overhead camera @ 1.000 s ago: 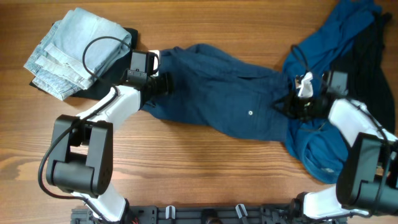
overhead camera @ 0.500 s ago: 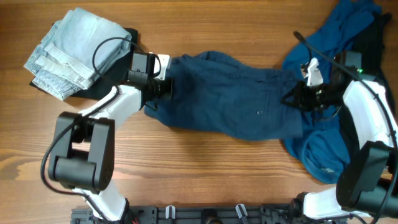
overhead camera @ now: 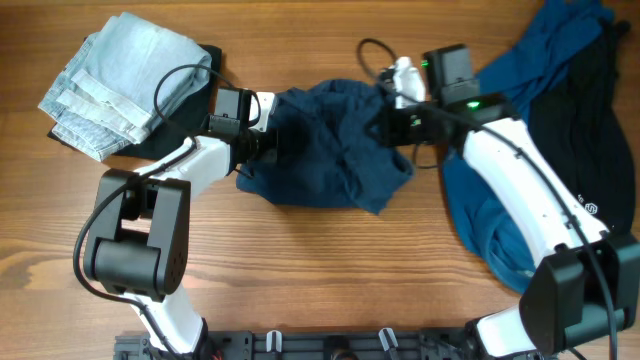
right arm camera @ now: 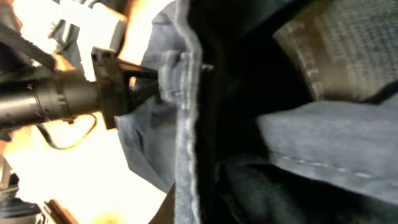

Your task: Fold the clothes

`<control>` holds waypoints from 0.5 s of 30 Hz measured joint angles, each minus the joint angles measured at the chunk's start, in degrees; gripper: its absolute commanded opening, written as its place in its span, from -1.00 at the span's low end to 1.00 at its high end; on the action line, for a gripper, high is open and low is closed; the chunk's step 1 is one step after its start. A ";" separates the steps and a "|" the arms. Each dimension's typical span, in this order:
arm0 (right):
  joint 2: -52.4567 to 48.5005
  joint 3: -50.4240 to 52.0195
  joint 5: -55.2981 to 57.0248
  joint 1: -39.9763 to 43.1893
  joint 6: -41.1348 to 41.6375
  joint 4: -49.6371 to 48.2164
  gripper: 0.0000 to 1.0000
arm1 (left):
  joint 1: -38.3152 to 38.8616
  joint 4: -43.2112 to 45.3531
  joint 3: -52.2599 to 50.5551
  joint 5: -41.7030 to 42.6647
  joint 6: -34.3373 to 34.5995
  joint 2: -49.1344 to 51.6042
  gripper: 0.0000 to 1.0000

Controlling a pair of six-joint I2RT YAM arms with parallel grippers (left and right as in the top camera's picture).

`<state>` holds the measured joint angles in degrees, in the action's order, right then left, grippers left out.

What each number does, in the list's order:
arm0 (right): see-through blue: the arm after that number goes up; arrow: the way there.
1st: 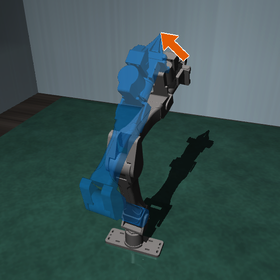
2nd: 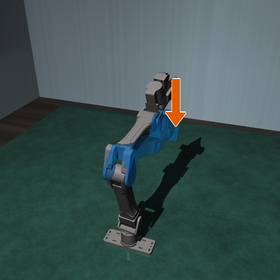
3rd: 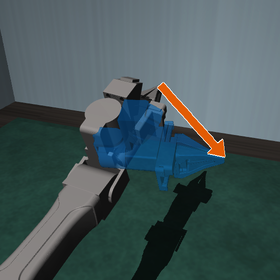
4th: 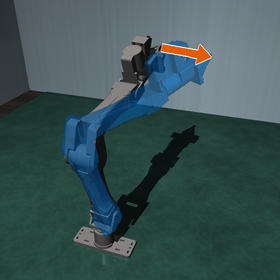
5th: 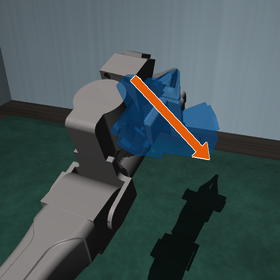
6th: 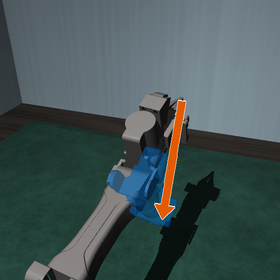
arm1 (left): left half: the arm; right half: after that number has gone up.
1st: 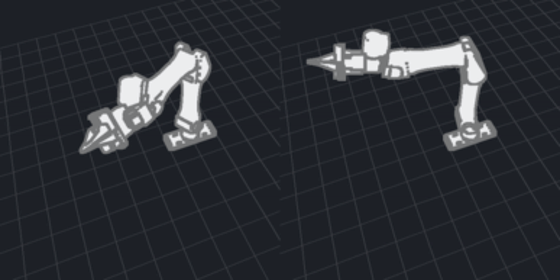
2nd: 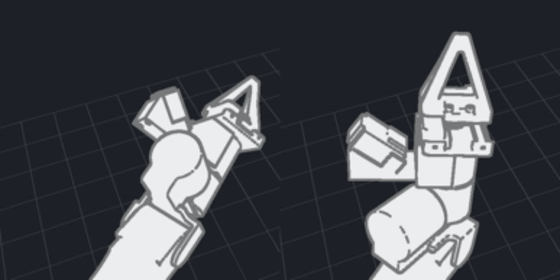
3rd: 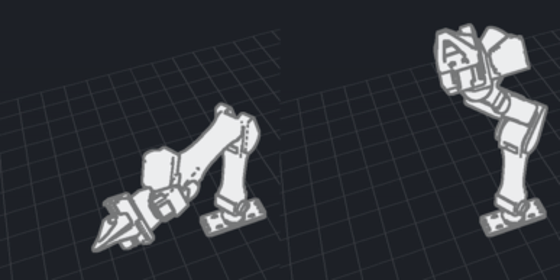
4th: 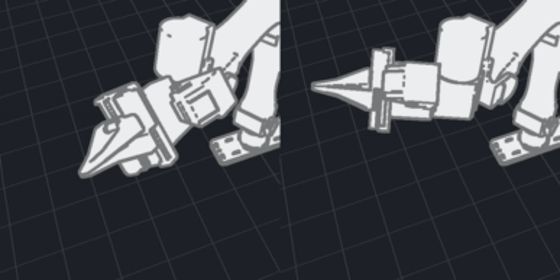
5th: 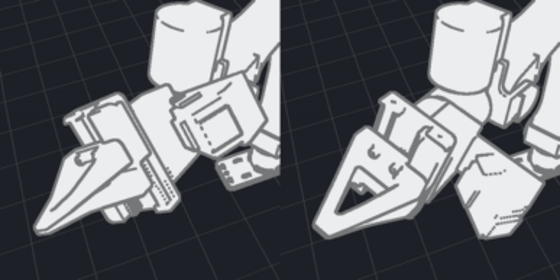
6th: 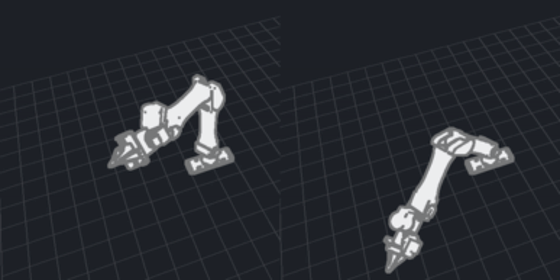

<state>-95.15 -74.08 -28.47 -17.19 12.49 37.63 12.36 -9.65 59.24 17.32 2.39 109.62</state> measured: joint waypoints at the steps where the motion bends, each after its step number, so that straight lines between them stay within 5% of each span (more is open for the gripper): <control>1: -0.37 0.00 0.79 -1.60 1.09 -1.75 -0.91 | 0.00 0.00 0.00 0.02 0.00 0.00 -0.92; 11: -10.29 0.00 3.06 -11.17 8.94 -16.79 -0.91 | -0.09 -0.04 0.00 0.20 0.02 0.00 -0.92; 15: -10.29 0.00 3.06 -11.17 9.60 -17.18 -0.92 | -2.05 -1.66 0.00 0.61 1.99 -0.92 -0.47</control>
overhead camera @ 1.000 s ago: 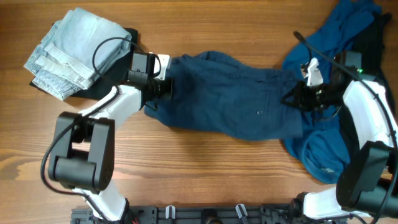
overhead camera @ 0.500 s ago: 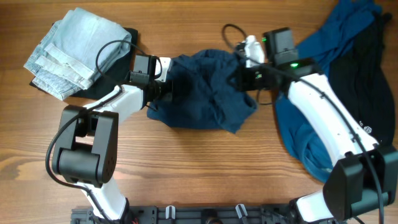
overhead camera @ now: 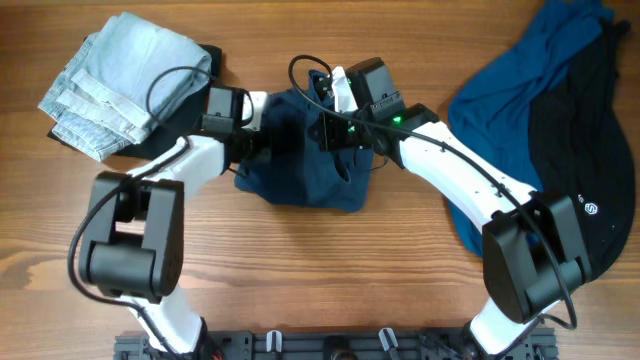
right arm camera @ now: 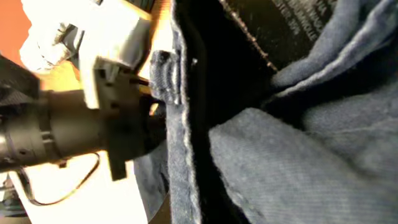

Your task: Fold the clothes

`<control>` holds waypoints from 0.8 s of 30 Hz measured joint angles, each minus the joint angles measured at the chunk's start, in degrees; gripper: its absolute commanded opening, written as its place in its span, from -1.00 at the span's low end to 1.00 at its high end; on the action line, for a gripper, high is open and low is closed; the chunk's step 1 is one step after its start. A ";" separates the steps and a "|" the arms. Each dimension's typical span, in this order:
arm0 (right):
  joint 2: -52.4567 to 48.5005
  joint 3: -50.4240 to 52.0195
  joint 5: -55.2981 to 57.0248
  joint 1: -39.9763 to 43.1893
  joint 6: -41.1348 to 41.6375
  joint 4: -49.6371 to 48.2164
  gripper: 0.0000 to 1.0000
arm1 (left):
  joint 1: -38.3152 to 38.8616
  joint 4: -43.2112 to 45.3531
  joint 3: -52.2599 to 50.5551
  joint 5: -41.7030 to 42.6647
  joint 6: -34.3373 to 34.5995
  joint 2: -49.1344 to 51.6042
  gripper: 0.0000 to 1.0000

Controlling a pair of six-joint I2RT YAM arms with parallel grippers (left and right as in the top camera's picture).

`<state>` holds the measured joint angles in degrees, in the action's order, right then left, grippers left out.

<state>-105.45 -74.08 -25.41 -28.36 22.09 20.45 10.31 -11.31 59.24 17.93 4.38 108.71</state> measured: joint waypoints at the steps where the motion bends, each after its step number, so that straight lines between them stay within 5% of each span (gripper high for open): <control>1: 0.00 0.00 0.00 0.00 0.09 -0.20 -0.91 | -0.83 -0.98 0.00 0.00 0.68 -1.11 -0.46; 7: 0.00 0.00 0.00 0.00 0.87 -2.16 -0.91 | -4.44 -5.51 0.00 -0.02 2.80 -9.44 -0.52; 8: 0.00 0.00 0.00 0.00 1.01 -2.58 -0.74 | -4.55 -5.49 0.00 0.00 2.99 -10.03 -0.53; 10: 0.00 0.00 -0.04 0.00 1.38 -3.52 0.36 | -4.55 -5.53 0.00 0.00 3.26 -10.88 -0.55; 11: 0.00 0.00 -0.31 -0.07 1.44 -4.96 0.78 | -4.55 -5.55 0.00 0.00 3.28 -11.26 -0.58; 12: 0.00 -0.02 -1.07 -0.26 1.25 -6.95 0.99 | -4.59 -5.51 0.00 0.00 3.28 -11.50 -0.63; 17: 0.00 -0.07 -3.04 -2.56 0.59 -8.98 0.99 | -6.67 -5.44 0.00 0.02 4.52 -11.91 -0.69; 20: 0.00 -0.07 -3.30 -1.90 0.59 -8.68 1.00 | -8.81 -5.42 0.00 0.00 5.20 -11.91 -0.19; 24: 0.46 -0.17 -3.72 2.08 -0.11 -2.78 1.00 | -9.53 -3.28 0.00 0.28 5.31 -11.91 0.19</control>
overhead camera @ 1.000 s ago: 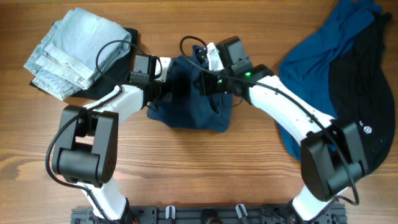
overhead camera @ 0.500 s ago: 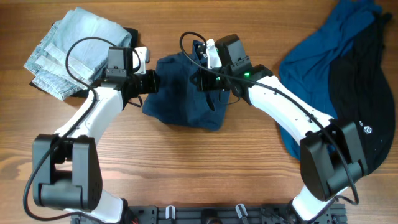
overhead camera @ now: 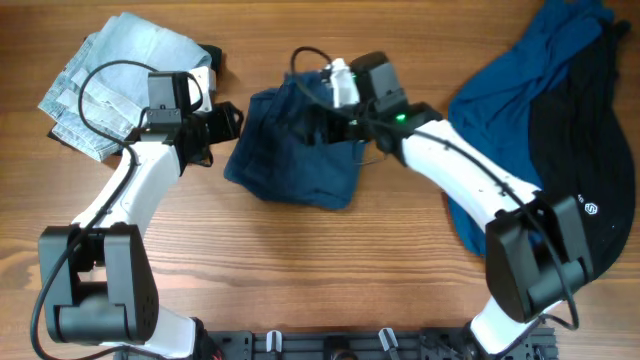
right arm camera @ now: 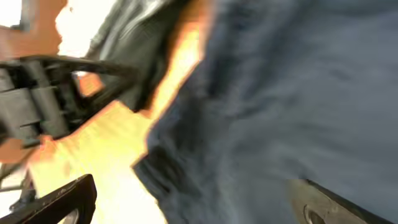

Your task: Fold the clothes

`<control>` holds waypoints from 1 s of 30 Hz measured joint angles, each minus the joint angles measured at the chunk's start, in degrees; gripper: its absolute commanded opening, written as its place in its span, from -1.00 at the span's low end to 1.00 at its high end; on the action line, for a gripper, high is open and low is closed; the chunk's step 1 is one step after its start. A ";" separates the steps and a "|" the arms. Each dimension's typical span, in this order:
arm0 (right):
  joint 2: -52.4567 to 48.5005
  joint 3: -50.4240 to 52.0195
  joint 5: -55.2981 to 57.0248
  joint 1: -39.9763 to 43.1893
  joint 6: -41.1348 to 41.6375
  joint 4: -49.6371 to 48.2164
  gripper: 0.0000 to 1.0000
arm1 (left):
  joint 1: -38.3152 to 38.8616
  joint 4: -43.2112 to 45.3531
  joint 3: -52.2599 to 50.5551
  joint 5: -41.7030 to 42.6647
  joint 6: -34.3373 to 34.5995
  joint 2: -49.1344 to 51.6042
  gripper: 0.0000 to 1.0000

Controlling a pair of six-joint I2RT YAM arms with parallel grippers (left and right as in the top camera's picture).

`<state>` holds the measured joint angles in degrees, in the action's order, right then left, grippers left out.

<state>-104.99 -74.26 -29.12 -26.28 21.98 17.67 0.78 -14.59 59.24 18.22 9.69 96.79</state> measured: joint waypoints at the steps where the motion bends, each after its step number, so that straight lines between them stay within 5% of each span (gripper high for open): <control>1: 0.79 0.00 -0.11 1.66 -0.50 2.01 1.00 | 0.00 0.50 0.02 0.59 0.00 -0.02 0.31; 4: 4.87 -0.15 0.70 7.56 -3.91 9.97 0.99 | 0.00 0.85 0.63 1.86 -2.10 -0.02 0.70; 7: 6.21 -0.39 1.33 10.43 -7.21 15.61 0.99 | 0.00 -0.52 2.36 3.04 -4.42 0.83 0.82; 20: 13.70 -0.37 2.01 12.61 -12.33 20.46 0.99 | 0.00 7.58 2.75 21.42 -9.86 16.59 0.84; 23: 16.26 -0.37 2.21 13.31 -12.92 20.70 0.99 | -0.04 7.85 2.75 26.49 -10.54 17.86 0.58; 24: 16.39 -0.37 2.21 13.40 -12.92 20.72 1.00 | 0.07 7.80 2.75 27.36 -10.86 18.23 0.34; 27: 17.35 -0.37 2.23 14.91 -13.07 22.08 0.99 | 1.73 7.82 2.86 29.24 -11.87 19.65 -0.91; 30: 17.35 -0.37 2.23 15.72 -13.09 23.52 1.00 | 4.61 8.92 2.86 29.90 -12.26 20.33 -0.92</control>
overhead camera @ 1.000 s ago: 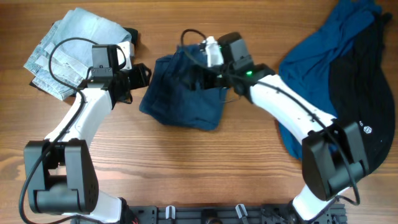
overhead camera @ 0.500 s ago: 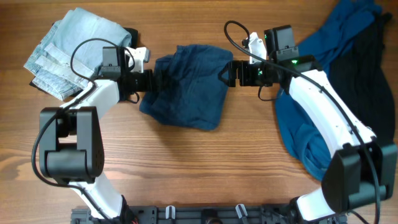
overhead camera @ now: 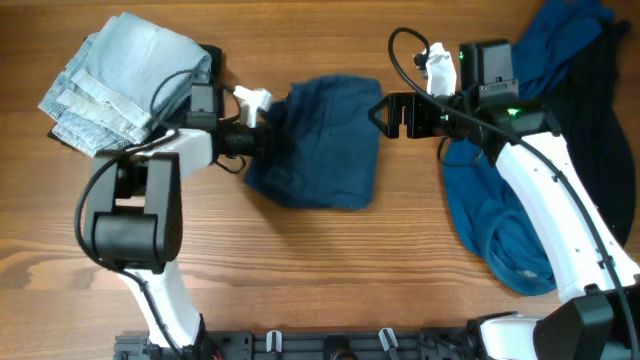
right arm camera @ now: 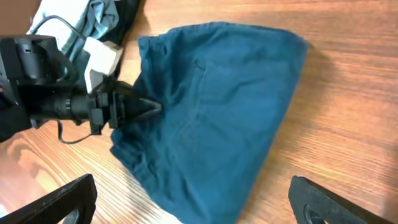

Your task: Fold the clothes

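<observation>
A dark blue garment [overhead camera: 318,140] [right arm camera: 217,106] lies folded into a rough rectangle at the table's middle. My left gripper [overhead camera: 262,140] [right arm camera: 152,109] is at its left edge, fingers drawn together to a point that rests on the cloth, with no fold showing between them. My right gripper [overhead camera: 386,115] [right arm camera: 189,196] hovers just right of the garment, jaws wide apart and holding nothing. Its fingertips [right arm camera: 68,199] frame the bottom corners of the right wrist view.
Folded light denim [overhead camera: 120,75] sits on something dark at the back left. A heap of blue cloth [overhead camera: 495,210] and black cloth [overhead camera: 590,140] fills the right side, under my right arm. Bare wooden table [overhead camera: 300,270] runs along the front.
My right gripper has pulled back from over the garment to its right side and stays open. The left gripper, then open and apart near the denim, is now shut at the garment's left edge.
At first both grippers held the spread blue garment, left at its left edge, right at its right edge. Then the right gripper was over beside the left one, the cloth doubled over. Both grippers then stood open, and now the garment lies folded.
</observation>
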`<control>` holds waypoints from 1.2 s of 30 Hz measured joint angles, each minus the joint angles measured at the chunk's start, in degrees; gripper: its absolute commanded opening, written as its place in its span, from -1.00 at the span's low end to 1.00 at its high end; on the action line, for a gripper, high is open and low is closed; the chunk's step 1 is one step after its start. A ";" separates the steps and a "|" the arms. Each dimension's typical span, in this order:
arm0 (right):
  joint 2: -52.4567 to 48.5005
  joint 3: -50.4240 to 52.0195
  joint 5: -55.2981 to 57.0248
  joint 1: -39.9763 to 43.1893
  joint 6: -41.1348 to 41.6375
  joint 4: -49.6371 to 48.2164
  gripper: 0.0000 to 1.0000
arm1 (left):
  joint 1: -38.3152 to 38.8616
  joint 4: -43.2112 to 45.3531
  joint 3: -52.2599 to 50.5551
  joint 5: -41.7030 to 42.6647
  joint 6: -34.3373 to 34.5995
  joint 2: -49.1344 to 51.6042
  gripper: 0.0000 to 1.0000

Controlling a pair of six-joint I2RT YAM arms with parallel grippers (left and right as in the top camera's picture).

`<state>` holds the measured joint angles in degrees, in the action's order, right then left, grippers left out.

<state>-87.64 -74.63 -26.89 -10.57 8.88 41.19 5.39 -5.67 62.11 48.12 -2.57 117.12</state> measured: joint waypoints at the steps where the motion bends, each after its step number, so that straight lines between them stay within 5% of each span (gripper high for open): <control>1: 0.00 0.00 0.00 0.20 0.00 0.13 1.00 | 0.81 1.01 0.00 0.20 0.17 0.00 -0.92; 4: 0.00 0.00 0.00 0.79 0.00 0.37 0.99 | 1.27 6.32 -0.11 0.63 5.18 0.07 -0.92; 10: 0.00 0.00 5.22 3.04 2.21 0.90 0.99 | -2.19 18.16 0.11 1.20 26.38 -1.44 -0.92; 16: 0.00 0.00 9.35 3.28 3.89 0.98 0.99 | -7.21 34.05 0.70 -2.25 46.03 -14.97 -0.92; 19: 0.00 0.00 9.60 3.28 3.89 1.01 0.99 | -9.66 35.32 0.74 -5.92 50.75 -19.76 -0.92; 28: -0.63 0.00 9.62 3.28 3.89 1.29 0.99 | -21.09 36.20 0.74 -16.74 52.59 -26.16 -0.92; 36: -2.16 0.02 9.64 3.28 3.89 1.46 0.99 | -24.17 37.44 2.75 -14.93 38.29 -23.45 -0.92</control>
<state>-89.80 -74.61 -17.26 -7.29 12.78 42.65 -18.79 31.77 64.86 33.19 35.73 93.67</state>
